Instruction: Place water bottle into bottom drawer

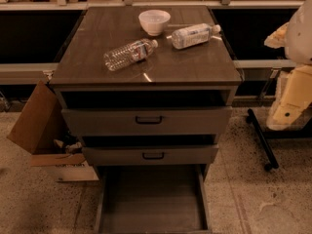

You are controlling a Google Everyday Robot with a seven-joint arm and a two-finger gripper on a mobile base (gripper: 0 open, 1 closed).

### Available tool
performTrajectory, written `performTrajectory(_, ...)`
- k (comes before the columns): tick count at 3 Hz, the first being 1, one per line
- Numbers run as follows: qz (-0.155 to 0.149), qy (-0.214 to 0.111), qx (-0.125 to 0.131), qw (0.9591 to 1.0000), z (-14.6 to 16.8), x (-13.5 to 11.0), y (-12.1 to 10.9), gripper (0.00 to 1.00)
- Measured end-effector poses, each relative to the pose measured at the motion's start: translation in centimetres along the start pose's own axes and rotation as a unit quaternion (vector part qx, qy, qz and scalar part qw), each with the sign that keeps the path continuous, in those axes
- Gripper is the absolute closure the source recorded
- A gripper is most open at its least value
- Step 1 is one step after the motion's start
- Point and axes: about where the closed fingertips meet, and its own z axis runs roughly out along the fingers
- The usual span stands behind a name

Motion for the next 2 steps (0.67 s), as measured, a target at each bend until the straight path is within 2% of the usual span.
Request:
performTrajectory(1, 0.000, 0.000, 0.000, 1.0000, 0.0, 0.0, 0.0, 0.00)
performTrajectory(2, -0.023, -0.021, 0.006, 0.9995, 0.8, -1.5, -1.9, 0.00)
